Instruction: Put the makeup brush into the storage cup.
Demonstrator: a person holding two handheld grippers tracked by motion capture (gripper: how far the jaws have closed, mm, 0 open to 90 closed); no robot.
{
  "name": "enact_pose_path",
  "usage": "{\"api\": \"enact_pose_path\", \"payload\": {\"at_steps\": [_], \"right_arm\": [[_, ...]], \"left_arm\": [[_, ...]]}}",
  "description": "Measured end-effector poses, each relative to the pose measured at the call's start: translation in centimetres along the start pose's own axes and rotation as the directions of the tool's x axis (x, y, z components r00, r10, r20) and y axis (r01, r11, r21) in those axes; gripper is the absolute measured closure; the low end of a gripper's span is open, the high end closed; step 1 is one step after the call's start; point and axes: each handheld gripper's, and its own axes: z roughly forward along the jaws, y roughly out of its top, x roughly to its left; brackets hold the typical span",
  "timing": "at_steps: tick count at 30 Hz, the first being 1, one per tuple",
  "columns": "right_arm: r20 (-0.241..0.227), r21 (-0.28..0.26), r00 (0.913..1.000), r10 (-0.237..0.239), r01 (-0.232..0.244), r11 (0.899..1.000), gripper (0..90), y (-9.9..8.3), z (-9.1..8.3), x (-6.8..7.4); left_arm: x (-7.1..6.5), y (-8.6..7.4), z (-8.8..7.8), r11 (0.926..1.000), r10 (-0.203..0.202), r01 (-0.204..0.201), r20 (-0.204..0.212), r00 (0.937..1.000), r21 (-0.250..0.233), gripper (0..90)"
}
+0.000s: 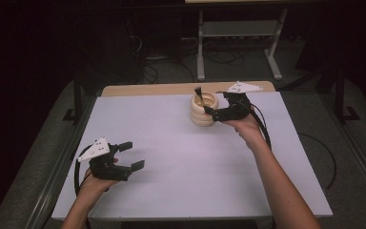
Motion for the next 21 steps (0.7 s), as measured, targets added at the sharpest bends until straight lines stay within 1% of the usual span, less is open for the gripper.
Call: {"api": "enact_pose_path", "payload": {"at_steps": [5,6,7,10,12,13,16,19,20,21], "right_arm": [[-0.006,0.003,1.0000,0.000,0.000,1.000,1.3,-0.6,-0.5,0.1],[-0.008,0.002,0.9999,0.006,-0.006,1.000,1.3,-0.8,-0.6,0.2],[-0.009,0.000,1.0000,0.000,0.000,1.000,1.3,-0.9,-0.7,0.2],[-0.013,-0.001,0.9999,0.003,-0.003,1.000,1.3,-1.3,-1.1,0.4],[-0.016,0.000,0.9998,0.006,-0.006,1.000,1.3,-1.5,-1.3,0.4],[-0.016,-0.002,0.9999,-0.002,0.002,1.000,1.3,-1.7,-1.5,0.4],[-0.021,-0.006,0.9998,0.003,-0.004,1.000,1.3,-2.1,-1.9,0.6],[-0.026,-0.008,0.9996,-0.003,0.002,1.000,1.3,-2.4,-2.4,0.7],[-0.030,-0.008,0.9996,0.005,-0.005,1.000,1.3,-2.6,-2.5,0.8],[-0.031,-0.014,0.9995,-0.003,0.002,1.000,1.3,-2.7,-2.6,0.8]], "left_arm": [[0.0,0.0,0.0,1.0000,0.005,-0.005,-0.001,1.0000,0.004,10.7],[0.0,0.0,0.0,1.0000,0.006,-0.006,-0.001,1.0000,0.005,10.6],[0.0,0.1,0.0,0.9999,0.010,-0.010,-0.001,0.9999,0.004,10.6],[-0.1,0.0,0.0,1.0000,-0.003,0.003,-0.003,1.0000,0.005,10.7],[0.0,0.0,-0.1,0.9999,0.006,-0.006,-0.003,1.0000,0.013,10.7],[0.0,0.1,0.0,0.9999,0.008,-0.008,-0.003,1.0000,0.014,10.7],[0.0,0.0,0.0,0.9999,0.008,-0.008,-0.001,1.0000,0.015,10.7],[0.0,0.0,0.0,0.9998,0.010,-0.010,-0.001,1.0000,0.016,10.7],[0.0,0.0,-0.1,0.9998,0.011,-0.011,-0.001,0.9999,0.017,10.7],[0.0,0.0,-0.1,0.9998,0.012,-0.012,-0.001,0.9999,0.016,10.6]]}}
